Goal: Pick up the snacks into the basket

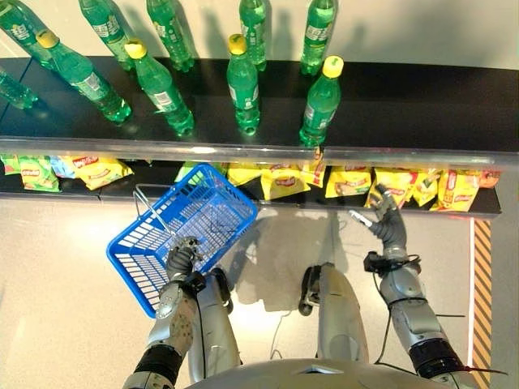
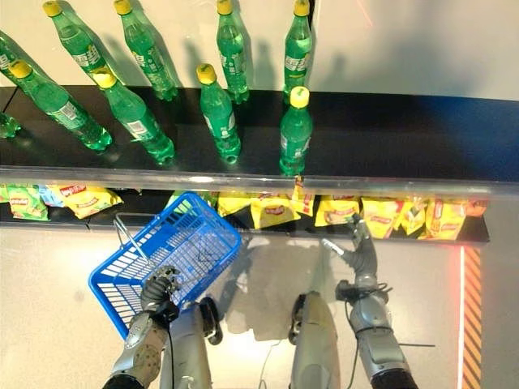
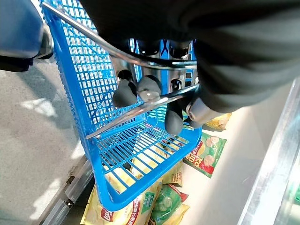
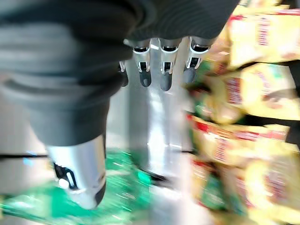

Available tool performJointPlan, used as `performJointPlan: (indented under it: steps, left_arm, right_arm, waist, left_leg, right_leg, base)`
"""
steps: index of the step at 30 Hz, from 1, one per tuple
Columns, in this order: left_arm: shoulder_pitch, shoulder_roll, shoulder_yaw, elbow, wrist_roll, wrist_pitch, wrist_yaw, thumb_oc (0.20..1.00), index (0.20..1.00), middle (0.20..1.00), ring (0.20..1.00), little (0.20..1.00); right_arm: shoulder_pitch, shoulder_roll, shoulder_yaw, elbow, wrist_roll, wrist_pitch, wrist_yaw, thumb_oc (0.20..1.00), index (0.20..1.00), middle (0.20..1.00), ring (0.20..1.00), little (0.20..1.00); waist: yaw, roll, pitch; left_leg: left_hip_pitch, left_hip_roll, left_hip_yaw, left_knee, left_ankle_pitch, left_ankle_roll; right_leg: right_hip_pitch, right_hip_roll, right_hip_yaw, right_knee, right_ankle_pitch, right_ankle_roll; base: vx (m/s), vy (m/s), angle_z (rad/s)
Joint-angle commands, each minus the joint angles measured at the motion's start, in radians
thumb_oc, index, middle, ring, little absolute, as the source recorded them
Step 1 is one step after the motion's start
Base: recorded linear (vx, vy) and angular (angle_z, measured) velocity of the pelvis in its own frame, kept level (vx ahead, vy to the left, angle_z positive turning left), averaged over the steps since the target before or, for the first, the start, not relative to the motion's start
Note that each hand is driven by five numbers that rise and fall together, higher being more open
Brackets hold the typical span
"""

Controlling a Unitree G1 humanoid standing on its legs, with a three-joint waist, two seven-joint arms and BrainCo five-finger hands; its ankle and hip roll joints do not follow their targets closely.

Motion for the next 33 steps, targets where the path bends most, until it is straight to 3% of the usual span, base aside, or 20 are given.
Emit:
performJointPlan:
  steps: [1, 5, 12, 33]
  left_arm:
    - [0.035, -0.003, -0.025, -0.096, -0.030, -0.066, -0.004, 0.200, 0.200, 0.200, 0.200, 0.200]
    - [0.042, 0.002, -0.031, -0.102, -0.037, -0.066, -0.012, 0.200, 0.200, 0.200, 0.200, 0.200]
    - [0.042, 0.010, -0.034, -0.106, -0.036, -0.057, -0.027, 0.200, 0.200, 0.200, 0.200, 0.200]
    - [0.064, 0.027, -0.055, -0.115, -0.049, -0.029, -0.058, 0.200, 0.200, 0.200, 0.200, 0.200]
  right_arm:
    - [-0.024, -0.016, -0.055, -0.131, -0.013, -0.099, -0.057, 1.000, 1.000, 1.000, 1.000, 1.000]
    - [-0.055, -0.038, -0.052, -0.119, -0.048, -0.088, -0.075, 1.000, 1.000, 1.000, 1.000, 1.000]
    - [-0.217, -0.097, 0.012, 0.006, -0.166, 0.004, -0.091, 1.000, 1.000, 1.000, 1.000, 1.000]
    - [-0.530, -0.092, 0.106, 0.295, -0.100, 0.067, -0.089, 1.000, 1.000, 1.000, 1.000, 1.000]
  waist:
    - [-0.003, 0.013, -0.010]
    - [0.003, 0.013, -0.018]
    - [0.040, 0.008, -0.042]
    - [0.096, 0.017, -0.037]
  left_leg:
    - [0.023, -0.051, 0.060, 0.080, -0.094, 0.095]
    - [0.027, -0.054, 0.055, 0.070, -0.091, 0.092]
    - [0.033, -0.055, 0.048, 0.047, -0.081, 0.092]
    - [0.023, -0.071, 0.046, 0.013, -0.051, 0.095]
  right_leg:
    - [0.046, 0.022, -0.043, -0.036, 0.023, 0.024]
    - [0.055, 0.024, -0.051, -0.046, 0.021, 0.025]
    - [0.066, 0.024, -0.072, -0.062, 0.023, 0.024]
    - [0.075, 0.014, -0.094, -0.094, 0.058, 0.029]
  base:
    - [0.05, -0.028, -0.01]
    - [0.03, -0.023, 0.02]
    - [0.02, -0.026, 0.04]
    - [0.00, -0.006, 0.04]
